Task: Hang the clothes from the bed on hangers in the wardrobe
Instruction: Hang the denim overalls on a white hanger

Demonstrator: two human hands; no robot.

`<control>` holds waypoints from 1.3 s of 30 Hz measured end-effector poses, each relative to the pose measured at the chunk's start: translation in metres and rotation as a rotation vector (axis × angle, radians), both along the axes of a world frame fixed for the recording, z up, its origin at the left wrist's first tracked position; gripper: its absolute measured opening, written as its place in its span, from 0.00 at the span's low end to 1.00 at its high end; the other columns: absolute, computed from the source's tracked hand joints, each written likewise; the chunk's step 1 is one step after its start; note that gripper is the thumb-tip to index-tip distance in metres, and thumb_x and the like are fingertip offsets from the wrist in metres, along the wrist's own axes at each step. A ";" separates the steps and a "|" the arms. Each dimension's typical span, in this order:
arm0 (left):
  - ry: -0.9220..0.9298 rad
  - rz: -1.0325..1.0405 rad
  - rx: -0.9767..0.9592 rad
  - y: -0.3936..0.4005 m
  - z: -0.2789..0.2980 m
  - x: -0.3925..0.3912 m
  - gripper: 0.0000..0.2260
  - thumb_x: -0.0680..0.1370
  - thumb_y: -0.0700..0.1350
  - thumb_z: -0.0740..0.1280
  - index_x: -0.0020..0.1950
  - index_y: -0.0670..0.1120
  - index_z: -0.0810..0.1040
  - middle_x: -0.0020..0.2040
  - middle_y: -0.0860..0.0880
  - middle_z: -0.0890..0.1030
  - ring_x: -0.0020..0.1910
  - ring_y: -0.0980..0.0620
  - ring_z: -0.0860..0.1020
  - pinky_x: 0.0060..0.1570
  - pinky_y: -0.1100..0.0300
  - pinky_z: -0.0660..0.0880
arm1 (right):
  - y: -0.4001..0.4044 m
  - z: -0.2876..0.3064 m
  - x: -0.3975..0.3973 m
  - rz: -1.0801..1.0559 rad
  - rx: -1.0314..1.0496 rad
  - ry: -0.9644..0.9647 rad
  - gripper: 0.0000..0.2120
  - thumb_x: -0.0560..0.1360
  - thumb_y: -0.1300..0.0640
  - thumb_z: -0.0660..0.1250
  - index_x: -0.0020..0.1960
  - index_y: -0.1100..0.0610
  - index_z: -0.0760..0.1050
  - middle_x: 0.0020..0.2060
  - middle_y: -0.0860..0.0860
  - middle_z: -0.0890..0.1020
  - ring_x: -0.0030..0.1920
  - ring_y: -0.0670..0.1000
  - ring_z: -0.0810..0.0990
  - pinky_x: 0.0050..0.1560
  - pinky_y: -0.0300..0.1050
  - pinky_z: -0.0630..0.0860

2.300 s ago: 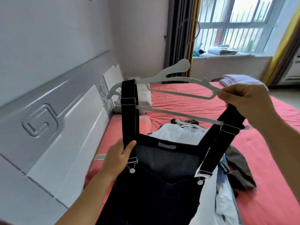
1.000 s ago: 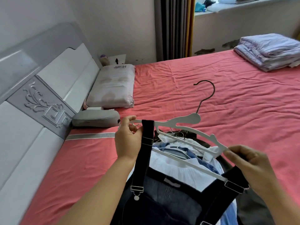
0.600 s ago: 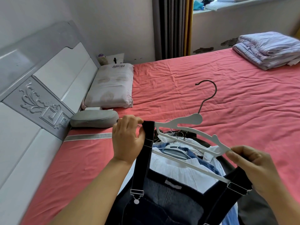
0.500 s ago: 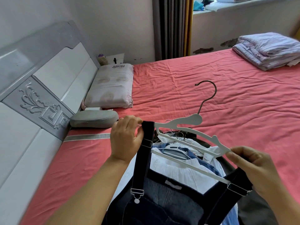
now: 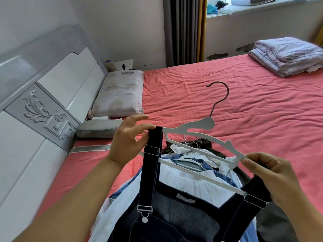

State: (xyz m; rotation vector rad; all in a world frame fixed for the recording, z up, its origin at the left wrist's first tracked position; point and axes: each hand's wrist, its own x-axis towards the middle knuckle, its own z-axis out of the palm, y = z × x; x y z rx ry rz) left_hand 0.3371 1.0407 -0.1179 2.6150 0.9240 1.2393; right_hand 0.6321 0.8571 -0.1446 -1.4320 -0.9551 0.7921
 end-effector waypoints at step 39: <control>0.182 -0.049 -0.183 0.001 0.015 -0.027 0.13 0.70 0.46 0.63 0.53 0.49 0.77 0.43 0.56 0.79 0.42 0.53 0.78 0.47 0.52 0.74 | 0.004 0.008 -0.020 0.042 0.044 -0.028 0.06 0.64 0.60 0.74 0.37 0.50 0.83 0.28 0.50 0.81 0.28 0.43 0.74 0.30 0.31 0.70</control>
